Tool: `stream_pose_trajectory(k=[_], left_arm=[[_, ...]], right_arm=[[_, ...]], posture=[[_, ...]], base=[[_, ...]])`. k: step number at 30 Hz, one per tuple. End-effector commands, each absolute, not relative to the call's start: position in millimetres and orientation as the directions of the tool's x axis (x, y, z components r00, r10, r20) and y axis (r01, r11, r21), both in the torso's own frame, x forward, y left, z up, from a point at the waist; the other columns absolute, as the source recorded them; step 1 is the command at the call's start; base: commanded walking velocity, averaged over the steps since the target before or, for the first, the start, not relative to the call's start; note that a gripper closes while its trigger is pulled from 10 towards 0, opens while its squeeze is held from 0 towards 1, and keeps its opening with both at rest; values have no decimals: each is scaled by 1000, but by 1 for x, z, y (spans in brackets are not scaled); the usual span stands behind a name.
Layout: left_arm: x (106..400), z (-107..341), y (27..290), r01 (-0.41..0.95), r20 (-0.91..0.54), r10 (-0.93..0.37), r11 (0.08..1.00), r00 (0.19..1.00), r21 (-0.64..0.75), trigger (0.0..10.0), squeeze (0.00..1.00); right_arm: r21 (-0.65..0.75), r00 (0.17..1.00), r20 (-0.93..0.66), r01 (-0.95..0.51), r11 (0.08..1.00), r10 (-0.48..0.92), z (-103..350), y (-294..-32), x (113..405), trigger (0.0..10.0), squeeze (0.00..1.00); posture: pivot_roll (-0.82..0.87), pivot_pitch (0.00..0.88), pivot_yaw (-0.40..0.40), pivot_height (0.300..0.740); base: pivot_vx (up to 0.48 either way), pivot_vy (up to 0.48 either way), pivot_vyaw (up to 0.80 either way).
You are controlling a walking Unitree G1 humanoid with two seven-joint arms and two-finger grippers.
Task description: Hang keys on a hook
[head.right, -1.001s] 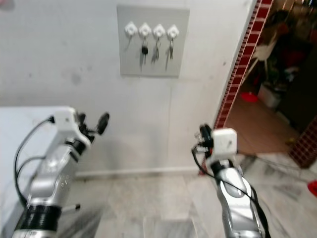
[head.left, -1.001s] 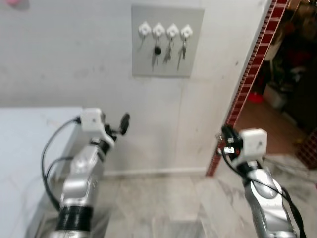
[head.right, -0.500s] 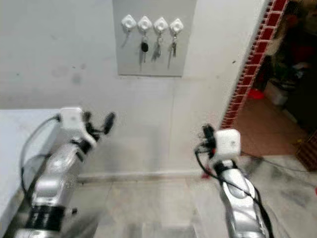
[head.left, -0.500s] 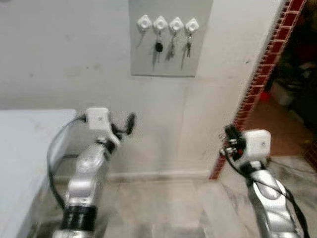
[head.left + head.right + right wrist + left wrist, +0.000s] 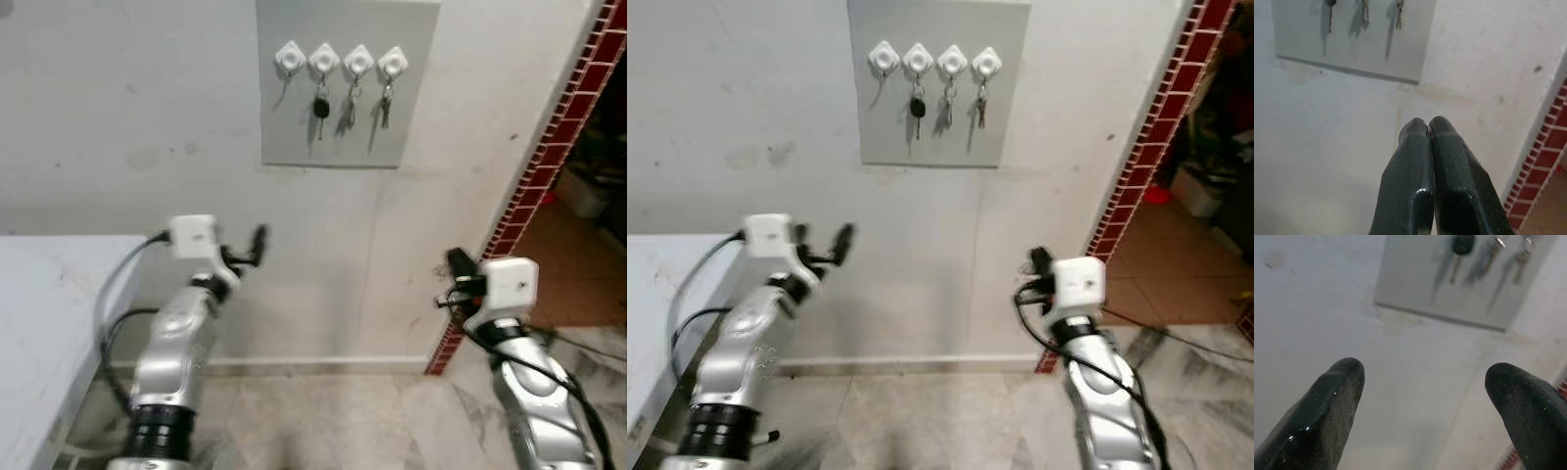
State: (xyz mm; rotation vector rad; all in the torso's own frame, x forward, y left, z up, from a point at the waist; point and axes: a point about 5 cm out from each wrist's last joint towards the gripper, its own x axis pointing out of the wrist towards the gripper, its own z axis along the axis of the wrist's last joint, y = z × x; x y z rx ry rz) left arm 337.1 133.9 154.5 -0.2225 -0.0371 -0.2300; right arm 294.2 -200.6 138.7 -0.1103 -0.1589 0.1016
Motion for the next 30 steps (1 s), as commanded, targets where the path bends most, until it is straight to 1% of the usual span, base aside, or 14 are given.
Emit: stream_pose_trajectory(k=[1,9,19,24,27,30], left_arm=[[338,157,145,204,66,-195,957,979,-204,10000,0],[340,158,143,208,66,-198,954,978,-217,10000,0],[340,158,142,209,66,-199,951,978,-227,10000,0],[340,158,141,217,65,-208,959,976,-182,10000,0],[339,160,137,229,77,-220,965,972,-128,10000,0],[339,159,136,235,73,-227,963,971,-136,10000,0]], right_arm=[[-111,975,175,-119,987,137,144,-192,297,10000,0],[-110,975,177,-118,987,136,145,-192,297,10000,0],[-111,975,174,-122,986,140,145,-192,297,10000,0],[-114,974,175,-127,985,146,145,-191,298,10000,0],[-114,973,173,-133,985,152,144,-191,298,10000,0],[-114,973,173,-135,984,154,144,-190,298,10000,0]], posture=[[12,0,-23,740],[10,0,-21,740],[9,0,-22,740],[11,0,-24,740],[12,0,-25,740],[11,0,-25,740]], base=[[337,247,0],[322,304,0],[280,382,0],[273,390,0],[372,84,0],[385,0,0]])
